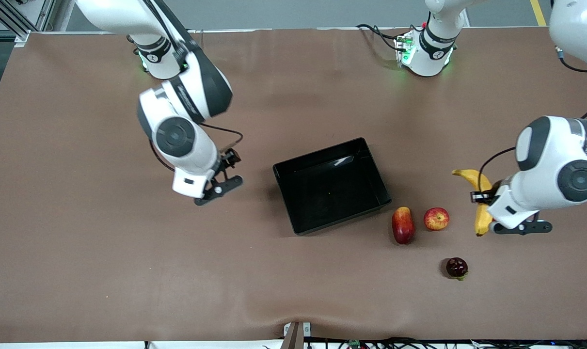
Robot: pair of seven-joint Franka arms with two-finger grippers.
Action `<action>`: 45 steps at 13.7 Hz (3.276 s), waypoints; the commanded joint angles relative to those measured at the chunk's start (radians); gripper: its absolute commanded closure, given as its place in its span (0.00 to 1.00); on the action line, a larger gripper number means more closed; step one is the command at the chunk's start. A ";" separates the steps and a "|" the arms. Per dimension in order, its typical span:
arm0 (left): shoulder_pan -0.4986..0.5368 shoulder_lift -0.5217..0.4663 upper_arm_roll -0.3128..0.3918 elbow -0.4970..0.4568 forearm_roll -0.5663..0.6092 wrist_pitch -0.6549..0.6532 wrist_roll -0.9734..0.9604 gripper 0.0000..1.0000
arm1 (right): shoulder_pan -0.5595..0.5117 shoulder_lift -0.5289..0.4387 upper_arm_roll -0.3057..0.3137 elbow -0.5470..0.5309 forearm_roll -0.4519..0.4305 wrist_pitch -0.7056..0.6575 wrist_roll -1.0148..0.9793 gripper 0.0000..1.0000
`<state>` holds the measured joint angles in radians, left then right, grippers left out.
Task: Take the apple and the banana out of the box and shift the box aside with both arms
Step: 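Carry the banana out of the tray while the right gripper reaches the tray, then place the banana beside the apples while the right gripper grasps the tray, then drag the black tray away from the fruits with the right gripper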
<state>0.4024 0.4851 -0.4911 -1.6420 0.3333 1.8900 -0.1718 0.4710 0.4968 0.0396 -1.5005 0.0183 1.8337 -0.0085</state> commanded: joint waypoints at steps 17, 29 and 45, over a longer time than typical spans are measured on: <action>0.075 0.193 0.042 -0.185 0.112 0.471 0.071 0.69 | 0.198 0.305 -0.010 0.137 -0.017 0.490 0.191 0.00; 0.082 -0.144 -0.021 -0.164 0.046 0.308 0.011 0.00 | 0.224 0.370 -0.015 0.232 -0.080 0.458 0.249 1.00; 0.081 -0.355 -0.124 0.142 -0.169 -0.215 0.121 0.00 | -0.092 0.022 -0.012 0.198 -0.061 0.067 0.269 1.00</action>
<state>0.4784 0.1664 -0.6046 -1.4921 0.1925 1.6918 -0.0922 0.4351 0.5745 0.0038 -1.2559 -0.0428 1.9172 0.2527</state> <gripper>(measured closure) 0.000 0.943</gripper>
